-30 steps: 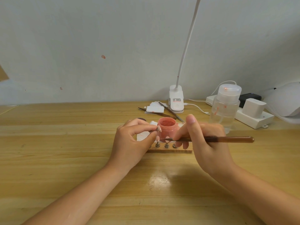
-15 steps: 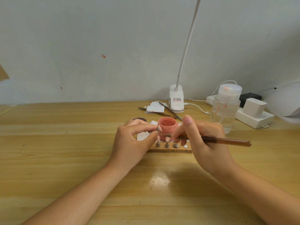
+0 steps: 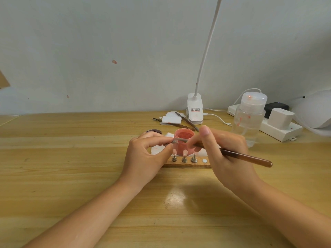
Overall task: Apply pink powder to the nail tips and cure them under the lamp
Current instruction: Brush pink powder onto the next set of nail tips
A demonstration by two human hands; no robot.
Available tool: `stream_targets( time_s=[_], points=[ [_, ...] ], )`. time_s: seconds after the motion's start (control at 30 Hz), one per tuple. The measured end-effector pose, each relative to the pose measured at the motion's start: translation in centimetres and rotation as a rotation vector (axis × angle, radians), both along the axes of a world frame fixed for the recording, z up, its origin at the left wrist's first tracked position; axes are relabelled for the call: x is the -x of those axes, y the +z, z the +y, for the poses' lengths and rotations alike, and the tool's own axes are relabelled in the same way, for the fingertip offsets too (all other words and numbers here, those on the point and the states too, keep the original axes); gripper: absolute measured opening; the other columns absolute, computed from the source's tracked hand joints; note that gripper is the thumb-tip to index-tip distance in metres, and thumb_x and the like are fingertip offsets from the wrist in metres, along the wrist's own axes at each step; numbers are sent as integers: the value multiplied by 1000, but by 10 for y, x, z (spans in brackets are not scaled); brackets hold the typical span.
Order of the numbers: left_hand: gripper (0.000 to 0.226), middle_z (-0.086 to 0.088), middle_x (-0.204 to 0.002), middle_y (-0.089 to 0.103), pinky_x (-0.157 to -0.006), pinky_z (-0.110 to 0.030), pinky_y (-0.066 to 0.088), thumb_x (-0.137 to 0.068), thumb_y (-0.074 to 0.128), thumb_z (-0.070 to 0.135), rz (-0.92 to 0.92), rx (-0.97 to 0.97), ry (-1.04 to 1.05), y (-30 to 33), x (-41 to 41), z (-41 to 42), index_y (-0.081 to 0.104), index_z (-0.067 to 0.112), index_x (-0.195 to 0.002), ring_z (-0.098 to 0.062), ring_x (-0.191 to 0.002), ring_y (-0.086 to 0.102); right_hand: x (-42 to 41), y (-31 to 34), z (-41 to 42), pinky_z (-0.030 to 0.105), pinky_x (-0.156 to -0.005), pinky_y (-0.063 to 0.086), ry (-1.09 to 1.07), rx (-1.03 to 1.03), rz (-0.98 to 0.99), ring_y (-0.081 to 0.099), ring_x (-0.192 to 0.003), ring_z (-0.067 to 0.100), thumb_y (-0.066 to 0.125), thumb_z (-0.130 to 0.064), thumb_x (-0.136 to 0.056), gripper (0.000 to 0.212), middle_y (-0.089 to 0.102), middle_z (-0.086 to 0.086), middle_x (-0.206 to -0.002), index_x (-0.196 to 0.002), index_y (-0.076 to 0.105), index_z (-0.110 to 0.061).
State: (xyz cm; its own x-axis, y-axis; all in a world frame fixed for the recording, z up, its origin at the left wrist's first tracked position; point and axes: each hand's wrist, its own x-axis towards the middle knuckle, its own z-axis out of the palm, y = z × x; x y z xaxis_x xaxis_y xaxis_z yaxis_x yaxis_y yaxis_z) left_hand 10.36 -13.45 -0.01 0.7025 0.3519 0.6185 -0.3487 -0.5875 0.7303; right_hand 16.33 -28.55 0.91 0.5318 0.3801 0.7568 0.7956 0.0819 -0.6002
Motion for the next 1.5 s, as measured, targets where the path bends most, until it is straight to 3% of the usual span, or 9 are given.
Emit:
stream_targets(
  time_s=[0.23, 0.37, 0.53, 0.67, 0.93, 1.07, 1.2, 1.33, 1.5],
  points=[
    [31, 13, -73, 65, -76, -15, 43, -71, 72, -2, -6, 4, -3, 1, -1, -1, 69, 27, -81, -7, -81, 59, 0, 1, 1, 24, -63, 52, -24, -8, -36, 65, -67, 6, 37, -28, -95, 49, 66, -9, -66, -67, 69, -4],
    [28, 13, -75, 65, -77, -13, 43, -72, 72, -2, -4, -20, -5, 0, -1, 0, 69, 24, -82, -6, -83, 59, 2, 1, 0, 23, -51, 49, 17, -69, 106, 63, -55, 9, 39, -42, -91, 53, 67, -3, -60, -61, 68, -8],
    [24, 8, -79, 66, -78, -15, 43, -74, 72, 3, 8, -12, -17, -1, -1, 1, 70, 23, -86, -5, -85, 58, 2, 3, 3, 15, -59, 48, 22, -38, 72, 63, -60, 6, 38, -33, -92, 50, 67, -6, -66, -66, 69, -3],
    [24, 13, -77, 65, -78, -16, 42, -74, 72, 2, -6, -51, -13, -1, -2, 0, 70, 22, -88, -6, -84, 58, 3, 2, 1, 20, -52, 47, 43, -96, 177, 62, -53, 9, 39, -40, -89, 52, 66, 2, -59, -60, 67, -9],
    [24, 14, -77, 65, -77, -11, 41, -73, 72, 5, -24, -61, -11, -3, -4, 1, 69, 24, -88, -6, -85, 58, 4, 5, 1, 18, -50, 45, 57, -118, 247, 60, -49, 8, 39, -32, -90, 51, 65, 6, -55, -58, 66, -2],
    [23, 16, -77, 64, -77, -11, 42, -72, 71, 9, -37, -62, -21, -3, -4, 1, 68, 25, -88, -6, -84, 58, 4, 6, 2, 12, -55, 45, 53, -107, 212, 62, -59, 2, 39, -30, -94, 50, 66, 3, -57, -64, 67, -1],
    [18, 17, -77, 64, -76, -9, 41, -71, 70, 17, -52, -68, -29, -3, -4, 1, 69, 25, -87, -5, -83, 58, 5, 6, 1, 18, -50, 45, 60, -117, 278, 60, -49, 11, 38, -34, -90, 53, 65, 4, -55, -59, 67, -2],
    [24, 17, -78, 64, -76, -6, 40, -70, 73, 7, -44, -67, -16, -3, -5, 2, 69, 25, -86, -2, -84, 59, 6, 7, 3, 11, -53, 44, 60, -138, 254, 62, -56, 4, 40, -31, -95, 50, 66, -2, -57, -63, 67, -3],
    [20, 18, -76, 64, -78, -9, 42, -69, 72, 14, -64, -82, -21, -2, -4, 1, 69, 23, -86, -7, -84, 60, 7, 9, 0, 16, -47, 45, 42, -155, 293, 58, -46, 7, 37, -33, -92, 52, 64, -4, -51, -57, 65, -8]
  ],
)
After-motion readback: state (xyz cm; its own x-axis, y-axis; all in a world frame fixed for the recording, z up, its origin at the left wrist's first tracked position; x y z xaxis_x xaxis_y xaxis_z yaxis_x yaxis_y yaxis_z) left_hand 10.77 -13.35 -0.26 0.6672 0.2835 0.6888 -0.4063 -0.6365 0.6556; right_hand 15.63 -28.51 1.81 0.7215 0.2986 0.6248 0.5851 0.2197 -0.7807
